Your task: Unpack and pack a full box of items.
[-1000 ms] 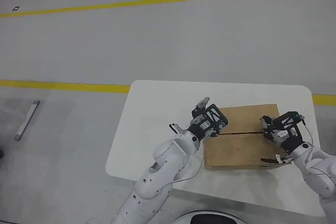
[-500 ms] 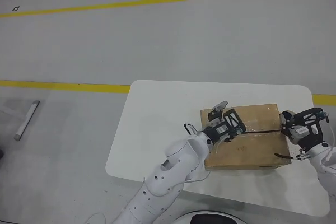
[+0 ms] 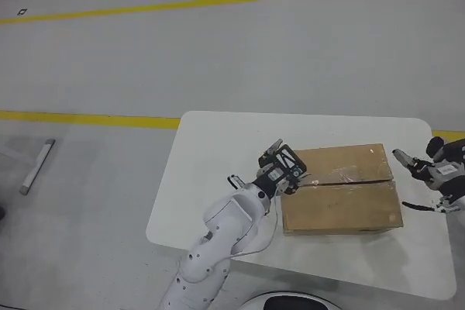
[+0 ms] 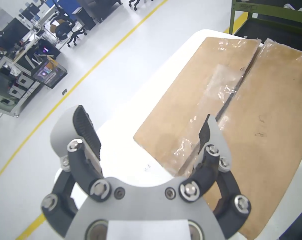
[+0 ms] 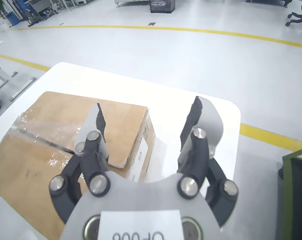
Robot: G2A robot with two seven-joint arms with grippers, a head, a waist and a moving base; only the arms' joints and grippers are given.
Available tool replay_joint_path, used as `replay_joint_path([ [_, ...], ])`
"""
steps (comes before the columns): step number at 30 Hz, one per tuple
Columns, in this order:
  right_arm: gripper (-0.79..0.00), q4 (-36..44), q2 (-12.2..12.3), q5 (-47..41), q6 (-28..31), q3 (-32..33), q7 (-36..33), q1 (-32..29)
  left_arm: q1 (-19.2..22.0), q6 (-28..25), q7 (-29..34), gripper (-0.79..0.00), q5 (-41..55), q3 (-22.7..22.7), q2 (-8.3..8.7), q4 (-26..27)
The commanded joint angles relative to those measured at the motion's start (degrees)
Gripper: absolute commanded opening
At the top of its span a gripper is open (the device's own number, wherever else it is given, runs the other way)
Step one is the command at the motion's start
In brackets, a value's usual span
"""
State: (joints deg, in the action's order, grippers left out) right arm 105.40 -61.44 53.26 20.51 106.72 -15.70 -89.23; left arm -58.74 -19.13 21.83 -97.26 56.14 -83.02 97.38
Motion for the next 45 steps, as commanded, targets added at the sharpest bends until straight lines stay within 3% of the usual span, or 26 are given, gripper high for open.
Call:
replay_joint_path([
  [1,0.0,0.7,0.1,2.76,1.47,-0.48,0.6,-0.37,-1.55,-0.4,1.1,0.0,0.78,1.42,0.3,1.43],
  [3,0.0,1.18,0.23,5.83,3.98,-1.36,1.64,-0.86,-3.04,-0.6,2.53,0.0,2.42,2.82,0.53,2.73],
  [4,-0.037,1.36,0.31,7.71,5.12,-1.64,2.23,-1.12,-3.67,-0.81,3.37,0.0,3.32,3.49,0.64,3.42],
  [5,-0.142,1.53,0.37,9.11,6.29,-1.91,3.1,-1.41,-4.16,-1.06,4.37,0.0,3.66,4.05,0.76,4.03],
  [6,-0.188,1.56,0.42,10.0,7.62,-2.08,4.22,-1.78,-4.6,-1.37,5.12,0.0,3.92,4.47,0.86,4.72],
  [14,-0.329,2.09,1.03,18.23,15.22,-2.01,8.13,-4.19,-7.27,-1.61,8.36,0.0,5.61,6.68,1.41,7.22],
  [19,-0.311,2.07,1.26,19.06,18.68,-3.03,8.38,-4.81,-7.6,-1.54,8.64,0.0,5.81,6.79,1.55,7.59],
  [24,-0.228,1.51,1.3,16.71,19.78,-4.06,7.48,-4.82,-7.81,-1.25,8.65,0.0,5.95,6.52,1.62,7.73],
  [26,-0.175,1.01,1.3,15.87,18.89,-4.3,6.44,-4.48,-7.89,-1.25,8.66,0.0,5.93,6.4,1.66,7.77],
  [30,-0.172,0.41,1.17,15.0,17.07,-6.42,4.76,-3.36,-7.95,-1.15,8.75,0.0,5.99,6.14,1.71,7.89],
  [38,-0.397,-0.83,0.97,16.45,12.4,-9.88,2.16,-0.51,-8.11,-0.63,8.77,0.0,5.6,5.53,1.8,8.52],
  [45,-0.416,-1.35,1.05,17.93,10.85,-10.59,0.45,0.63,-8.3,-0.37,8.92,0.0,5.88,5.41,1.9,8.42],
])
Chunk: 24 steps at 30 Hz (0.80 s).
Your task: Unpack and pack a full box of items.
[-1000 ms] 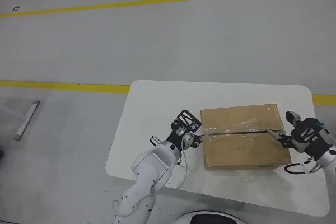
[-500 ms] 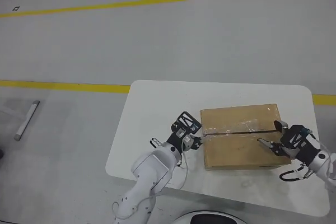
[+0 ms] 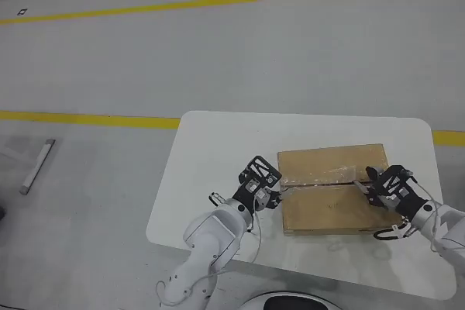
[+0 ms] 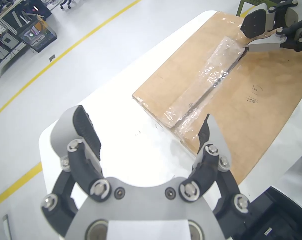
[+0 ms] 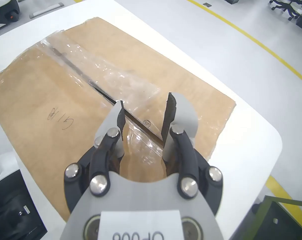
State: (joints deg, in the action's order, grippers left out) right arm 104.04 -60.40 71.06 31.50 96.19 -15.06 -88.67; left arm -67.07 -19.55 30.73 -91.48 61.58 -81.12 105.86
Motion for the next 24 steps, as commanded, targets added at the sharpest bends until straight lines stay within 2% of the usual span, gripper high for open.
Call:
replay_joint_path([
  [1,-0.419,0.02,0.01,0.23,-0.32,-0.16,-0.29,0.16,0.07,0.03,0.08,0.0,0.29,-0.09,0.0,-0.16],
  [9,-0.419,0.31,-0.04,0.25,-1.95,-1.48,-1.8,1.0,0.84,0.17,0.17,0.0,1.31,-0.42,-0.02,-1.06],
  [16,-0.477,0.02,-0.16,1.0,-3.39,-3.82,-3.64,2.77,1.31,0.08,0.44,0.0,1.74,-0.38,0.05,-1.65],
  [17,-0.502,-0.1,-0.16,1.14,-3.56,-4.01,-3.84,2.96,1.33,0.05,0.45,0.0,1.8,-0.33,0.07,-1.7],
  [20,-0.763,-0.63,-0.21,1.82,-4.68,-4.65,-4.47,3.82,1.38,0.05,0.66,0.0,1.99,-0.12,0.13,-1.89],
  [21,-0.785,-0.73,-0.24,1.86,-5.07,-4.88,-4.64,4.08,1.4,0.13,0.69,0.0,2.11,-0.05,0.14,-1.89],
  [24,-0.785,-0.62,-0.27,1.97,-5.43,-5.4,-4.76,4.67,1.49,-0.05,0.93,0.0,2.71,0.0,0.18,-2.02],
])
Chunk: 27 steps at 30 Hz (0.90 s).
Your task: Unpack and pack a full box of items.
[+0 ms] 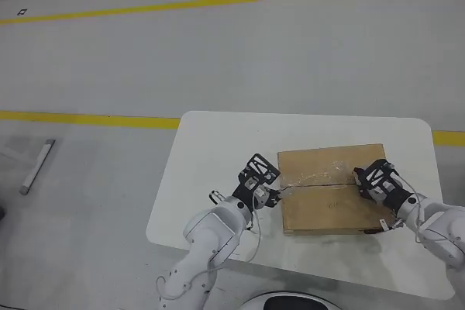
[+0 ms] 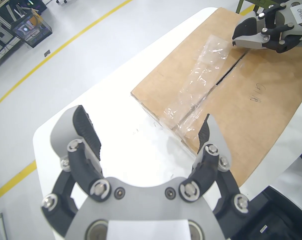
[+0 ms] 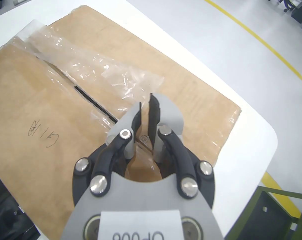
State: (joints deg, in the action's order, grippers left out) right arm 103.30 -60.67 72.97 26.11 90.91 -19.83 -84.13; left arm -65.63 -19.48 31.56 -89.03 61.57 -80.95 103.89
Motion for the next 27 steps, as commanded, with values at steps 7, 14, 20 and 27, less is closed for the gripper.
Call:
replay_joint_path([
  [7,-0.785,2.46,0.1,1.29,-0.47,0.37,1.07,-0.27,0.43,-0.54,0.45,0.0,1.22,0.09,0.09,-0.71],
  [14,-0.785,7.66,0.56,3.35,1.61,3.76,2.81,-4.06,0.77,-0.5,0.42,0.0,1.94,0.32,0.19,-1.23],
  [20,-0.785,9.64,0.85,4.71,2.32,6.92,3.51,-7.9,1.35,-0.69,0.51,0.0,2.55,0.11,0.22,-2.19],
  [27,-0.499,6.92,0.53,-7.7,1.73,8.54,2.66,-9.06,2.28,-1.41,0.75,0.0,3.24,-0.44,0.23,-2.93],
])
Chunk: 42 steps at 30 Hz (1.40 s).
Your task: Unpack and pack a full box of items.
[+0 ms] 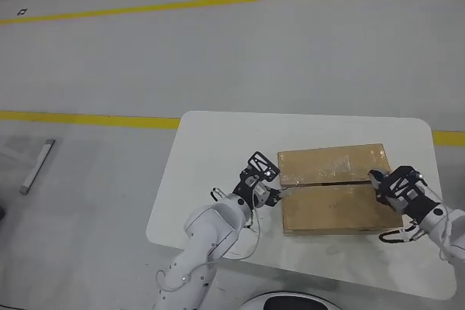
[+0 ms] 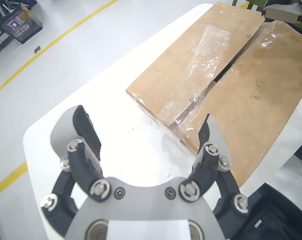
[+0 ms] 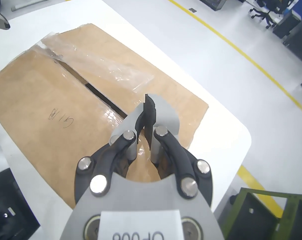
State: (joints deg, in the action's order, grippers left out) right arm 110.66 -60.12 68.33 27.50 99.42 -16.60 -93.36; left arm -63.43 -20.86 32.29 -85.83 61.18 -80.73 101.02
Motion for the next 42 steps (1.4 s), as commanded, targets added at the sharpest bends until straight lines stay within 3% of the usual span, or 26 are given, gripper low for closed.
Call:
replay_joint_path([
  [1,-0.483,-0.89,0.0,-4.97,0.85,0.18,-1.75,0.5,0.17,-0.13,0.03,0.0,0.12,-0.1,0.01,-0.17],
  [2,-0.422,-1.15,0.05,-6.14,1.33,0.3,-3.09,0.93,0.25,-0.13,0.05,0.0,0.2,-0.11,0.02,-0.28],
  [3,-0.142,-1.31,0.14,-7.17,2.08,0.26,-4.59,1.59,0.37,-0.12,0.13,0.0,0.28,-0.1,0.03,-0.4],
  [4,0.0,-1.51,0.17,-7.99,2.1,0.17,-5.39,2.08,0.53,-0.22,0.31,0.0,-0.07,-0.09,0.07,-0.45],
  [21,0.0,-2.04,0.14,-8.74,1.12,-0.95,-5.92,3.44,0.61,-0.41,0.48,0.0,-0.74,-0.03,0.17,-0.5],
  [33,0.0,-4.57,0.1,-4.78,-0.64,-5.39,-6.86,7.62,-0.35,4.73,-2.61,0.0,0.75,2.46,0.32,-0.1],
  [34,-0.018,-5.07,0.06,-4.27,-0.87,-6.16,-7.03,8.14,-0.27,4.75,-2.57,0.0,0.7,2.54,0.34,-0.17],
  [35,-0.123,-5.35,0.04,-4.07,-0.92,-6.55,-7.08,8.41,-0.25,4.75,-2.55,0.0,0.73,2.54,0.35,-0.19],
  [36,-0.157,-5.75,0.02,-3.6,-1.13,-7.08,-7.1,8.88,-0.23,4.85,-2.57,0.0,0.73,2.57,0.36,-0.22],
  [37,-0.302,-6.29,-0.03,-3.31,-1.49,-7.72,-7.15,9.45,-0.23,4.88,-2.6,0.0,0.73,2.55,0.37,-0.25],
  [38,-0.397,-6.53,-0.05,-3.22,-1.6,-8.04,-7.39,9.75,-0.24,4.9,-2.58,0.0,0.78,2.56,0.38,-0.3],
  [42,-0.425,-7.43,-0.1,-1.62,-1.77,-9.96,-8.54,11.72,-0.13,4.72,-2.49,0.0,0.89,2.65,0.45,-0.57],
])
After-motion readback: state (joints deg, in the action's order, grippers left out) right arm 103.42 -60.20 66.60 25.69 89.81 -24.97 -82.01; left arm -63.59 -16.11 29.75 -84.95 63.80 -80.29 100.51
